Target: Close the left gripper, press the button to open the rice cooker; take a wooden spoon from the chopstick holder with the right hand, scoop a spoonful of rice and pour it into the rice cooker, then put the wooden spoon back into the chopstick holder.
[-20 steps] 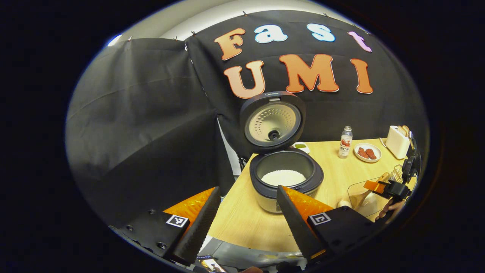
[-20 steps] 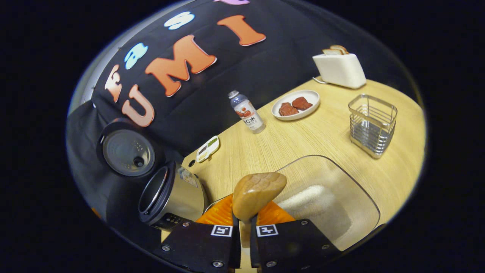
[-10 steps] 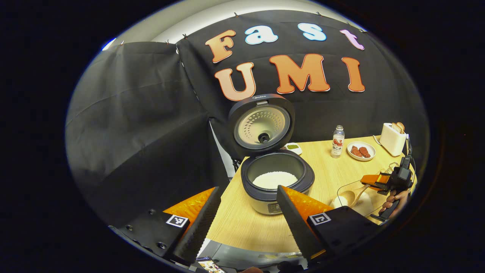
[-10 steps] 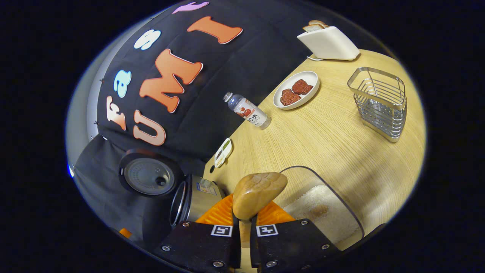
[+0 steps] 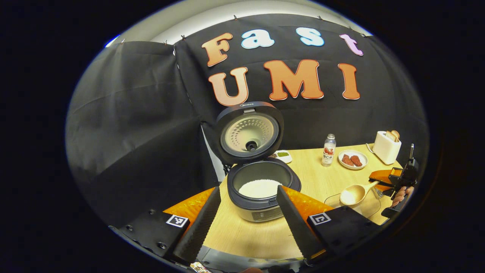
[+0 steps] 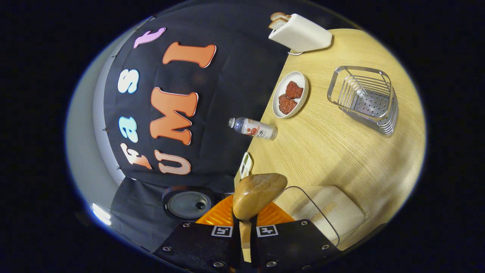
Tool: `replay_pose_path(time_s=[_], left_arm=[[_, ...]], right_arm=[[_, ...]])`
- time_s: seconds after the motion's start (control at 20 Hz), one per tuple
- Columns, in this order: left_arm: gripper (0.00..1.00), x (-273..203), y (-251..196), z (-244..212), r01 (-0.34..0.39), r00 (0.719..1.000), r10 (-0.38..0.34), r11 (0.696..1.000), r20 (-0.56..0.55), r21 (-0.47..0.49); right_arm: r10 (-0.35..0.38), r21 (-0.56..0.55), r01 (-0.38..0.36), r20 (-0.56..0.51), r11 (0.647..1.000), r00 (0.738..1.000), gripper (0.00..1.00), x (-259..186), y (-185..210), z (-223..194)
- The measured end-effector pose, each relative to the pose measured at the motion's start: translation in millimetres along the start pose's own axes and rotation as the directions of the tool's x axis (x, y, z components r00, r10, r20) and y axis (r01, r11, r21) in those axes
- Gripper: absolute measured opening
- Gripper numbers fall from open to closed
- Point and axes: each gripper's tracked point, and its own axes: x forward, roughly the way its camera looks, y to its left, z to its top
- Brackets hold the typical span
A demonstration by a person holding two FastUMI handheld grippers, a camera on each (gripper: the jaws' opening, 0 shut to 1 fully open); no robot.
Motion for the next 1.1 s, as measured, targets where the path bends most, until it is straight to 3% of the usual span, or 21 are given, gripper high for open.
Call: replay_pose_path(time_s=[0.2,0.45,0.9,1.1], left_arm=[[1.0,-0.8,9.6,1.8,-0.032,0.999,0.032,0.998,0.02,-0.045],[1.0,-9.9,30.4,2.0,-0.084,0.995,0.09,0.99,0.051,-0.114],[1.0,-48.0,83.8,-1.4,-0.227,0.963,0.241,0.966,0.123,-0.121],[0.89,-53.6,90.4,-11.8,-0.255,0.955,0.272,0.956,0.115,-0.144]], right_arm=[[0.088,0.116,-0.085,-0.024,0.99,0.996,0.09,-6.6,36.3,8.0],[0.191,0.239,-0.166,-0.085,0.957,0.978,0.09,21.4,99.1,-3.9],[0.268,0.131,-0.243,-0.227,0.961,0.936,0.08,96.1,217.0,-64.2],[0.241,0.036,-0.24,-0.26,0.97,0.935,0.08,132.8,240.3,-92.9]])
